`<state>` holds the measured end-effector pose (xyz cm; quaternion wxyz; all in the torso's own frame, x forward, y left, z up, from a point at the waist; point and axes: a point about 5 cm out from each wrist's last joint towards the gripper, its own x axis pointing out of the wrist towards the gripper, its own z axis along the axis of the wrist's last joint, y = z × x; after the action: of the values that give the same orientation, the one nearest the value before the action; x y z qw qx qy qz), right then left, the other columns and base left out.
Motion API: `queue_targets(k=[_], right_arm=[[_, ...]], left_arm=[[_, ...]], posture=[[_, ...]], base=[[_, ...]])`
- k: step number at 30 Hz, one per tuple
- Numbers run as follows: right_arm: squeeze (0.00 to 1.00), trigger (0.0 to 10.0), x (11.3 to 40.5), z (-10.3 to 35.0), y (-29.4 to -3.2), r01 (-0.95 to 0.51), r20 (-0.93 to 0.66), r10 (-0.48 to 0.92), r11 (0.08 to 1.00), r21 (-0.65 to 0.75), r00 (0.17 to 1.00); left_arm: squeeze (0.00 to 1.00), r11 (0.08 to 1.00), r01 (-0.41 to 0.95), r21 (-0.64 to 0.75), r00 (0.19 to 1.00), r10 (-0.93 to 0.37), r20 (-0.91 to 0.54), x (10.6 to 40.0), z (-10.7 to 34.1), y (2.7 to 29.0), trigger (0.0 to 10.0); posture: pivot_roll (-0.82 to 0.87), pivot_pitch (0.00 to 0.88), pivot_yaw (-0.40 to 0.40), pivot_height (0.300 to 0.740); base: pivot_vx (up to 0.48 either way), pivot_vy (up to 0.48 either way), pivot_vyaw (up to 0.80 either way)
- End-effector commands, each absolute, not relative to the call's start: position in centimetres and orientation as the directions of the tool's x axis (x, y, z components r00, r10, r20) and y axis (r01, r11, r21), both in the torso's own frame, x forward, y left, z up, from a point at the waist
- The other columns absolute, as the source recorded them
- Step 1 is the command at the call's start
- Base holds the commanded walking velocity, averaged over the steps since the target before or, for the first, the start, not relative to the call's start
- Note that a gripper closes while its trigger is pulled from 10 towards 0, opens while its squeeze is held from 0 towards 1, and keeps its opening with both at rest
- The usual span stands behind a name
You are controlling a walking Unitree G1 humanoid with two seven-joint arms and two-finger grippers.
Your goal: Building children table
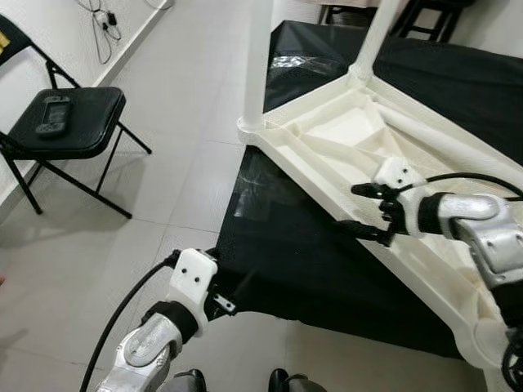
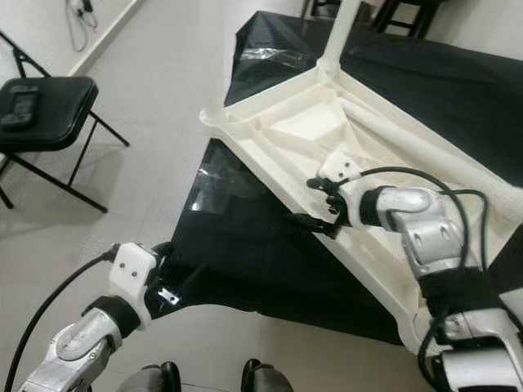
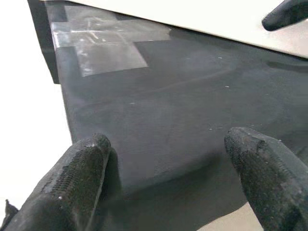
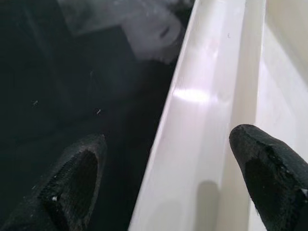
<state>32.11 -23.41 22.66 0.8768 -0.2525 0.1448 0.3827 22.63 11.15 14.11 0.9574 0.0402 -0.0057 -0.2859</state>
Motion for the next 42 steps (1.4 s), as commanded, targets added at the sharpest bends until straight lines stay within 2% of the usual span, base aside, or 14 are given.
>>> queue_targets(k=[1,4,5,7,10,11,13,15,17,23,28,32,38,42], right_arm=[[0.00,10.0,31.2,22.7,-23.6,-0.735,-0.445,0.591,0.600,-0.316,0.673],[0.00,10.0,30.5,22.2,-23.3,-0.716,-0.431,0.579,0.630,-0.302,0.691],[0.00,10.0,30.0,21.6,-22.3,-0.690,-0.375,0.589,0.679,-0.251,0.716],[0.00,10.0,29.4,21.3,-21.0,-0.678,-0.297,0.615,0.706,-0.206,0.730],[0.00,10.0,28.5,21.1,-19.3,-0.691,-0.207,0.661,0.707,-0.149,0.721],[0.00,10.0,27.7,21.4,-18.2,-0.710,-0.136,0.697,0.698,-0.096,0.704],[0.00,10.0,27.7,21.4,-18.2,-0.710,-0.136,0.697,0.698,-0.096,0.704],[0.00,10.0,25.8,21.9,-16.4,-0.792,-0.084,0.787,0.608,-0.057,0.611],[0.00,10.0,25.1,21.9,-15.9,-0.819,-0.088,0.815,0.570,-0.056,0.573],[0.00,10.0,23.9,21.5,-16.4,-0.804,-0.238,0.769,0.584,-0.114,0.593],[0.00,10.0,22.9,20.8,-16.9,-0.798,-0.361,0.718,0.583,-0.157,0.595],[0.00,10.0,21.9,20.3,-17.1,-0.815,-0.410,0.722,0.570,-0.102,0.557],[0.00,10.0,20.8,19.5,-18.5,-0.807,-0.382,0.753,0.590,0.029,0.536],[0.00,10.0,18.5,18.9,-20.5,-0.846,-0.426,0.794,0.521,0.110,0.434]], left_arm=[[0.00,0.827,0.556,0.082,0.831,-0.554,-0.049,22.4,13.4,11.4,10.0],[0.00,0.824,0.560,0.089,0.829,-0.558,-0.049,22.4,13.4,11.4,10.0],[0.00,0.823,0.561,0.093,0.828,-0.559,-0.047,22.5,13.4,11.5,10.0],[0.00,0.822,0.561,0.096,0.828,-0.559,-0.045,22.5,13.5,11.5,10.0],[0.00,0.824,0.559,0.097,0.829,-0.557,-0.042,22.6,13.5,11.6,10.0],[0.00,0.826,0.556,0.097,0.831,-0.555,-0.040,22.7,13.5,11.6,10.0],[0.00,0.826,0.556,0.097,0.831,-0.555,-0.040,22.7,13.5,11.6,10.0],[0.00,0.832,0.545,0.104,0.838,-0.544,-0.034,23.0,13.6,11.8,10.0],[0.00,0.837,0.536,0.108,0.843,-0.537,-0.030,23.1,13.7,11.9,10.0],[0.00,0.839,0.530,0.121,0.847,-0.531,-0.025,23.5,13.8,12.0,10.0],[0.00,0.839,0.530,0.124,0.847,-0.532,-0.024,23.6,13.7,11.9,10.0],[0.00,0.837,0.532,0.124,0.845,-0.534,-0.023,23.7,13.6,11.8,10.0],[0.00,0.837,0.533,0.121,0.845,-0.535,-0.022,23.7,13.6,11.8,10.0],[0.00,0.835,0.537,0.120,0.843,-0.538,-0.021,23.7,13.6,11.8,10.0]], posture=[[0.04,0.236,-0.089,0.740],[0.04,0.235,-0.088,0.740],[0.03,0.235,-0.087,0.740],[0.03,0.235,-0.087,0.740],[0.02,0.234,-0.084,0.740],[0.02,0.232,-0.080,0.740],[0.02,0.232,-0.080,0.740],[0.01,0.225,-0.078,0.740],[0.01,0.223,-0.079,0.740],[-0.01,0.216,-0.081,0.740],[-0.02,0.212,-0.084,0.740],[-0.02,0.212,-0.086,0.740],[-0.02,0.215,-0.085,0.740],[-0.02,0.218,-0.080,0.740]], base=[[0.000,0.000,0.00],[0.000,0.000,0.00],[0.000,0.000,0.00],[0.000,0.000,0.00],[0.000,0.000,0.00],[0.000,0.000,-0.79],[0.000,0.000,-0.79],[0.000,0.000,-0.80],[0.000,0.000,-0.40],[0.000,0.000,0.00],[0.000,0.000,-0.80],[0.000,0.000,-0.80],[0.000,0.000,-0.80],[0.000,0.000,-0.80]])
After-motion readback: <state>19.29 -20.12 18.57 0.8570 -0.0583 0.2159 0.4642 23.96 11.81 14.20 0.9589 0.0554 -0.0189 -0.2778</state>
